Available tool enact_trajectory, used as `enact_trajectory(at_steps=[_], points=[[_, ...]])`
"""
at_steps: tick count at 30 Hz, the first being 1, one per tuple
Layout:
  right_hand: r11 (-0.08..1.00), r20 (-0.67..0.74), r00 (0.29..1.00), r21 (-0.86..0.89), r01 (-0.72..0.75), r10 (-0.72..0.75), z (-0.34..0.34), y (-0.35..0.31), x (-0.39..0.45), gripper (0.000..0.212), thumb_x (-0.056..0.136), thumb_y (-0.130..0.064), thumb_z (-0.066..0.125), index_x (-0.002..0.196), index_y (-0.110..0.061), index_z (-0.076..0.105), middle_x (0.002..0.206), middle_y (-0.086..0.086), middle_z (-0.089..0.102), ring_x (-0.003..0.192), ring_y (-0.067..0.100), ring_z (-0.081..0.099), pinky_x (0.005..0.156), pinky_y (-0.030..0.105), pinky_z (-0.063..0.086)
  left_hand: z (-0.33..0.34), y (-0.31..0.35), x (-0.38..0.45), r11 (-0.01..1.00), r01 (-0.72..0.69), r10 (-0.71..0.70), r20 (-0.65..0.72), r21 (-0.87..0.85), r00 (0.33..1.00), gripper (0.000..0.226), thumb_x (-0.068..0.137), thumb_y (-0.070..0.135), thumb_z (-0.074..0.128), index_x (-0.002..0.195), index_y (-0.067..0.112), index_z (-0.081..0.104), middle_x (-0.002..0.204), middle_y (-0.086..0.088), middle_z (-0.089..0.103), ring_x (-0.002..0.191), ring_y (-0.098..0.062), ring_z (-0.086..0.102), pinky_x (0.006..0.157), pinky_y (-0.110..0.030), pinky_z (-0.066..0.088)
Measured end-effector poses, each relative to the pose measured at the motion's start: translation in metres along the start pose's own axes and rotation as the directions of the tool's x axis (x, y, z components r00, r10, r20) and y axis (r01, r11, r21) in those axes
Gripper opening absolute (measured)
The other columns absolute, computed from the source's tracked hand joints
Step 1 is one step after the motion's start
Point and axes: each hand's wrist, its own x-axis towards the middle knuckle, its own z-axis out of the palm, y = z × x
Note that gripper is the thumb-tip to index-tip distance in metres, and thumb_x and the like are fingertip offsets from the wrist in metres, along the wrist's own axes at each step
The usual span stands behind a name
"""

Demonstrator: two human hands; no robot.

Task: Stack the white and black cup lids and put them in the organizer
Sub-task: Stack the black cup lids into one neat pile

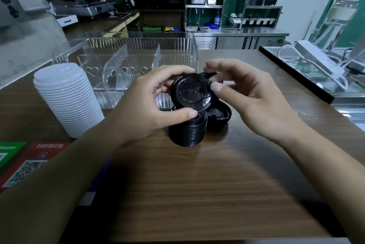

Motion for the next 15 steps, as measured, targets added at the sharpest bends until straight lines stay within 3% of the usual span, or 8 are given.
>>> enact_trajectory(at_steps=[3, 5, 11, 15], points=[[0.973, 0.113, 0.990, -0.208, 0.105, -0.083, 0.0002, -0.0028, -0.0042, 0.057, 0.099, -0.018, 0.083, 0.151, -0.019, 0.062, 0.140, -0.008, 0.072, 0.131, 0.013, 0.067, 0.111, 0.036, 0.051, -0.0002, 0.0020, -0.0004, 0.999, 0.035, -0.034, 0.039, -0.029, 0.999, 0.061, 0.090, 0.032, 0.093, 0.145, 0.020, 0.071, 0.135, 0.002, 0.079, 0.133, -0.024, 0.074, 0.117, -0.044, 0.057], [0.969, 0.158, 0.985, -0.220, 0.108, -0.074, 0.0023, -0.0027, -0.0050, 0.065, 0.096, -0.017, 0.086, 0.155, -0.016, 0.059, 0.146, -0.010, 0.070, 0.140, 0.008, 0.064, 0.117, 0.031, 0.048, 0.0009, 0.0022, -0.0010, 0.998, 0.051, -0.049, 0.056, -0.038, 0.997, 0.055, 0.095, 0.034, 0.093, 0.144, 0.020, 0.072, 0.134, 0.003, 0.079, 0.132, -0.021, 0.075, 0.116, -0.043, 0.058], [0.971, 0.142, 0.985, -0.205, 0.123, -0.095, 0.0037, -0.0023, -0.0071, 0.078, 0.089, -0.025, 0.090, 0.157, -0.011, 0.056, 0.150, -0.008, 0.068, 0.141, 0.003, 0.062, 0.122, 0.031, 0.048, 0.0024, 0.0003, -0.0003, 0.998, 0.042, -0.040, 0.034, -0.036, 0.999, 0.057, 0.094, 0.046, 0.088, 0.145, 0.032, 0.069, 0.137, 0.008, 0.079, 0.133, -0.016, 0.075, 0.116, -0.039, 0.059], [0.970, 0.110, 0.988, -0.206, 0.131, -0.111, 0.0050, -0.0023, -0.0077, 0.079, 0.087, -0.030, 0.091, 0.156, -0.012, 0.057, 0.148, -0.009, 0.070, 0.139, 0.002, 0.063, 0.121, 0.029, 0.049, 0.0036, -0.0017, -0.0007, 0.999, 0.051, -0.051, 0.039, -0.001, 0.998, 0.063, 0.095, 0.044, 0.089, 0.151, 0.024, 0.069, 0.139, 0.010, 0.080, 0.134, -0.014, 0.075, 0.117, -0.041, 0.059]])
